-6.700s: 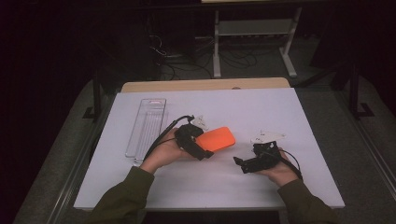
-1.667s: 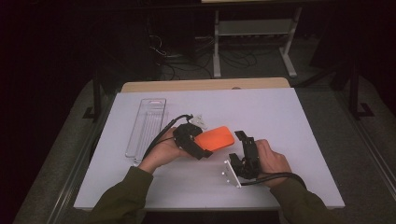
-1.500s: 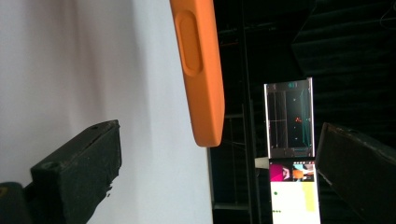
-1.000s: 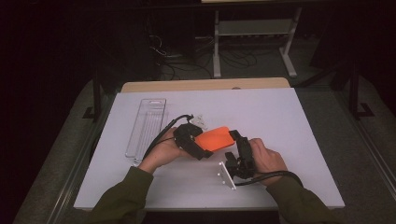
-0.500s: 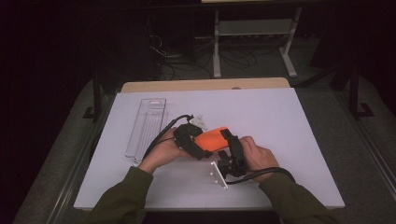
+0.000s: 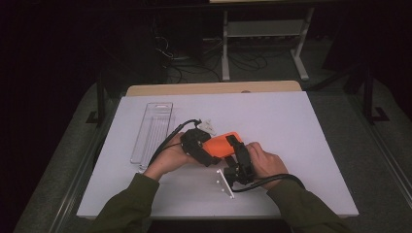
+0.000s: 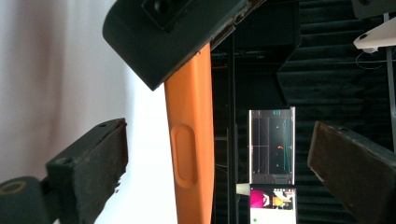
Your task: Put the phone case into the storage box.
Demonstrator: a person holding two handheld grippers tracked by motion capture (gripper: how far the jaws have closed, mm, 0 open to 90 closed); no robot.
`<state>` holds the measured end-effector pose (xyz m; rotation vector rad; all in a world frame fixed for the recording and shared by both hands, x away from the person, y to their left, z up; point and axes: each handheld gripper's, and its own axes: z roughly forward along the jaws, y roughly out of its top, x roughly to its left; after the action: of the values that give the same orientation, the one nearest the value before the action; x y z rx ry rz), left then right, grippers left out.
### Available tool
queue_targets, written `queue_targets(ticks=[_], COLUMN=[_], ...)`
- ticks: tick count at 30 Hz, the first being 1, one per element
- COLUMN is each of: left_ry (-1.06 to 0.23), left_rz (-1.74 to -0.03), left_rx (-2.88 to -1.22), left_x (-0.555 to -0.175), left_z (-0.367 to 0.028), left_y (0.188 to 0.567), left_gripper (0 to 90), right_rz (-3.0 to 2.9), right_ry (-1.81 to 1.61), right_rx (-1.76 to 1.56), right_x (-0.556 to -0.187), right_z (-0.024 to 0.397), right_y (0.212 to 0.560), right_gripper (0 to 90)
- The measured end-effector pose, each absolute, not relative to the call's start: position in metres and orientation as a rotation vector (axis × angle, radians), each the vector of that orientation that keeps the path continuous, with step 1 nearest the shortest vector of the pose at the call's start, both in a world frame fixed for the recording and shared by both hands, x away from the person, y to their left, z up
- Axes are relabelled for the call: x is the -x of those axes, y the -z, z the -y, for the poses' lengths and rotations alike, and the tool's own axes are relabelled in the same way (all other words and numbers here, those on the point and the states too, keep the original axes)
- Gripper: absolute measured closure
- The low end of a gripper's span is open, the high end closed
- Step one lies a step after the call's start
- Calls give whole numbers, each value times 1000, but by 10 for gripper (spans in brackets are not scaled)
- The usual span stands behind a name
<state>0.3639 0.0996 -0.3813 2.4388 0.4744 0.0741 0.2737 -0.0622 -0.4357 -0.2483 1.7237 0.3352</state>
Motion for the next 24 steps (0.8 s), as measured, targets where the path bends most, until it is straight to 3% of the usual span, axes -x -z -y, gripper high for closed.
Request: queue_targets(ticks=[24], left_ry=[-80], left_rz=[-449], left_rx=[-2456], left_x=[-363], left_z=[-99], left_y=[381], left_gripper=[153], right_rz=[-1769], right_ry=[-293], right_rx=[252], right_x=[-269], right_z=[59], right_y=[437], right_gripper=[378])
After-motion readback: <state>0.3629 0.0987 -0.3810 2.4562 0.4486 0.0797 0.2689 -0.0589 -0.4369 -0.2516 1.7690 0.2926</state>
